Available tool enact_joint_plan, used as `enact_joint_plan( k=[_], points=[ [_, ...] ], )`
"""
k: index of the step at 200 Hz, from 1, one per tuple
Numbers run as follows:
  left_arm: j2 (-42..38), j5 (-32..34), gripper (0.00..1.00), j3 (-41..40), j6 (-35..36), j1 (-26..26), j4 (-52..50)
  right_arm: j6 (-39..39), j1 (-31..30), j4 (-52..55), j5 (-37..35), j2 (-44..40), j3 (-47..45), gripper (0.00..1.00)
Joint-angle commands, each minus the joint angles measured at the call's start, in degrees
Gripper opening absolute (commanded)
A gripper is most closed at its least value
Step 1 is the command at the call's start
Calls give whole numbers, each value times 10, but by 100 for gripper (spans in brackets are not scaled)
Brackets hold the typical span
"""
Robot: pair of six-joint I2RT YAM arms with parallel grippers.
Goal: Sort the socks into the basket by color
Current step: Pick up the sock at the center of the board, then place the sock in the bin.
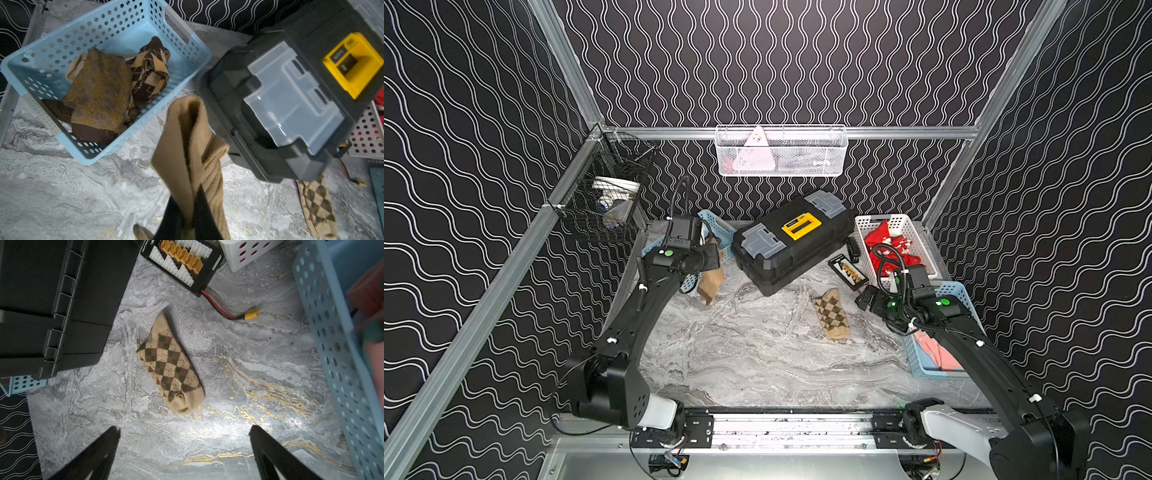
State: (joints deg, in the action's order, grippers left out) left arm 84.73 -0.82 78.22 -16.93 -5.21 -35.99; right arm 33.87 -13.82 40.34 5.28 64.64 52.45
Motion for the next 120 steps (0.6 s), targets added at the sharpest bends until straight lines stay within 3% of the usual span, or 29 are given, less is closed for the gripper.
enact_joint_plan(
  k=[1, 45, 120],
  points=[
    [38, -28, 0, 20, 20, 15, 44, -4, -3, -17, 3, 10, 7, 100],
    [116, -29, 0, 57, 34, 31, 76, -9, -5, -26, 8, 31, 15, 100],
    [186, -42, 0, 110, 37, 40, 97, -1, -6, -40, 14, 47, 13, 100]
  ],
)
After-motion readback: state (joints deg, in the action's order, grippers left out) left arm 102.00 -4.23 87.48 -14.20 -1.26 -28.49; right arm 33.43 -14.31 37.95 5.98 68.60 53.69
